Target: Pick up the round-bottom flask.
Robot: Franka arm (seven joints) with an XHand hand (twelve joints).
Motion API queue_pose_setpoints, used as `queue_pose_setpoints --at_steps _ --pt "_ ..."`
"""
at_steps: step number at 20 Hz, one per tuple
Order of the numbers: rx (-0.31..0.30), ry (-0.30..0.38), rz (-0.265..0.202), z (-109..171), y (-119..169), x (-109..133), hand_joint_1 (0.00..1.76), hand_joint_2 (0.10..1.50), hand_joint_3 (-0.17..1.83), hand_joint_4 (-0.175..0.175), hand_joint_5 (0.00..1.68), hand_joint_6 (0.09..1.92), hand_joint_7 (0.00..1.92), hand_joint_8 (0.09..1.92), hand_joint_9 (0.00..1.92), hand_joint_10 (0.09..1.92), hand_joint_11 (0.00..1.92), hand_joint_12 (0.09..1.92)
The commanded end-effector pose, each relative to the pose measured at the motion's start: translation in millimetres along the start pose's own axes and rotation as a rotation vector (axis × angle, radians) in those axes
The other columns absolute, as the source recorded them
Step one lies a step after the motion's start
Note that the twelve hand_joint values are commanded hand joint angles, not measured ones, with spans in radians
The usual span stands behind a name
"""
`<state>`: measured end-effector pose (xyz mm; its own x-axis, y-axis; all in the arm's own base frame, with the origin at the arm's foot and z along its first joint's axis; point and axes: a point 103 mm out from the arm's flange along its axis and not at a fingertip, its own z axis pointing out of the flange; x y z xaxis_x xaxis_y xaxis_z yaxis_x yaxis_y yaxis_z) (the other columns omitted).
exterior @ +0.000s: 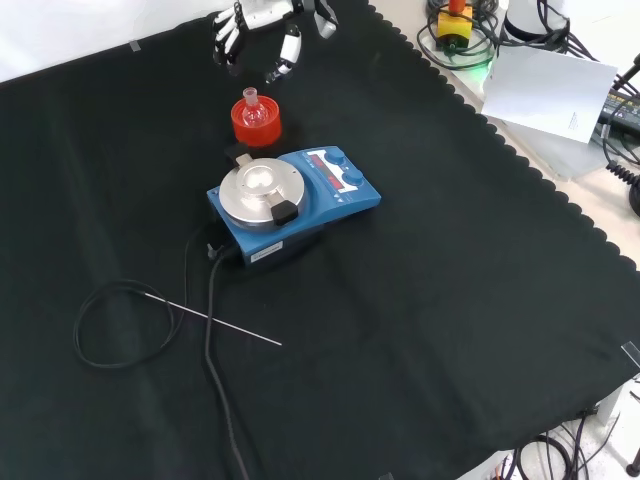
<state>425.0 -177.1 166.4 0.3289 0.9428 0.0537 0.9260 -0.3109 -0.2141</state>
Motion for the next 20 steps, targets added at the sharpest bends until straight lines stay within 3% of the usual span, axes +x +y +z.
queue_pose_setpoints --at_steps 1,7,20 --pt "0.009 0.013 0.000 4 3 -3 0.95 0.61 0.63 -0.060 0.71 0.76 0.36 0.76 0.54 0.70 0.15 1.40" --pt "0.015 0.002 0.001 7 2 10 0.94 0.60 0.64 -0.060 0.69 0.76 0.36 0.76 0.54 0.69 0.15 1.41" --pt "0.067 0.026 0.002 24 15 -8 0.93 0.59 0.65 -0.059 0.53 0.77 0.33 0.76 0.51 0.69 0.13 1.41"
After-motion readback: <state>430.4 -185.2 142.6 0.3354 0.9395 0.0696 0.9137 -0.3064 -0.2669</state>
